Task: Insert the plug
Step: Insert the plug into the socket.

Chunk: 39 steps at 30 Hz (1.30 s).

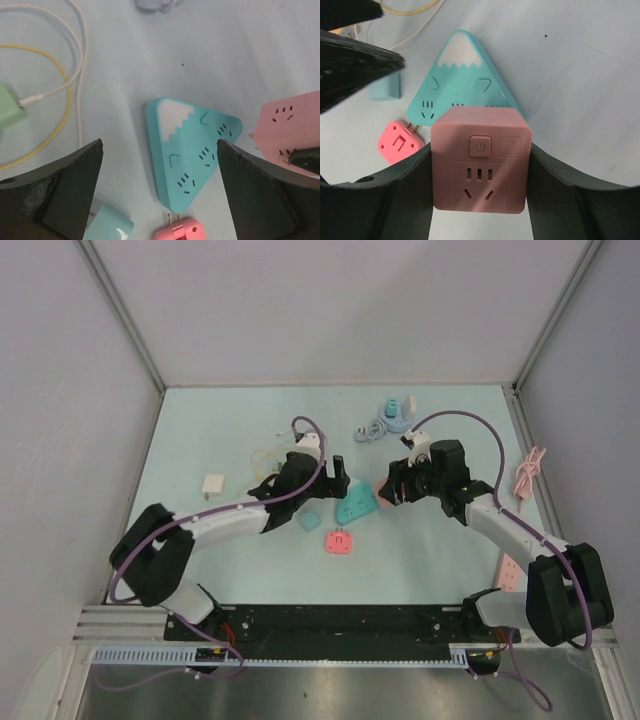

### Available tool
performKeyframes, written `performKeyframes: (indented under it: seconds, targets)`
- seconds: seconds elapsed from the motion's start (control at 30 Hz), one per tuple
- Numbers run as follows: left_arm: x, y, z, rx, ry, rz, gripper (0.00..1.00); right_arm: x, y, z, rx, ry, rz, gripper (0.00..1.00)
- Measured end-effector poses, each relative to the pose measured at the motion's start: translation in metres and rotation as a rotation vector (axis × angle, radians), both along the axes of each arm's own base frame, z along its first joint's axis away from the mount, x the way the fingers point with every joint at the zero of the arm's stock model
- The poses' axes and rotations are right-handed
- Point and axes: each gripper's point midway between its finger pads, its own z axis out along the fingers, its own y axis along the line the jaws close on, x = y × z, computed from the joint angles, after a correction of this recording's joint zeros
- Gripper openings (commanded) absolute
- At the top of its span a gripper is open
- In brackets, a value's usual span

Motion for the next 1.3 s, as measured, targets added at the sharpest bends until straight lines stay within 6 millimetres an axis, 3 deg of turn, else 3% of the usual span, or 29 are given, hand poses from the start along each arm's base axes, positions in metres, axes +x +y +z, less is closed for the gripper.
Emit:
performKeyframes:
  seconds: [0.2, 0.4, 0.63, 1.3]
  targets:
    - [0.010, -0.028, -0.035, 0.035, 0.119, -0.047, 0.91, 0.003, 0.005, -0.017, -0.025, 0.017, 0.037, 0.00]
    - [0.003, -0.028, -0.064, 0.072, 0.188, -0.063, 0.86, 0.005, 0.010, -0.026, -0.055, 0.018, 0.069, 0.00]
    - [0.002, -0.029, -0.083, 0.101, 0.230, -0.070, 0.86, 0.009, 0.019, -0.031, -0.078, 0.018, 0.094, 0.00]
    - [0.005, -0.043, -0.086, 0.053, 0.258, -0.074, 0.78, 0.018, 0.020, -0.032, -0.146, -0.020, 0.071, 0.00]
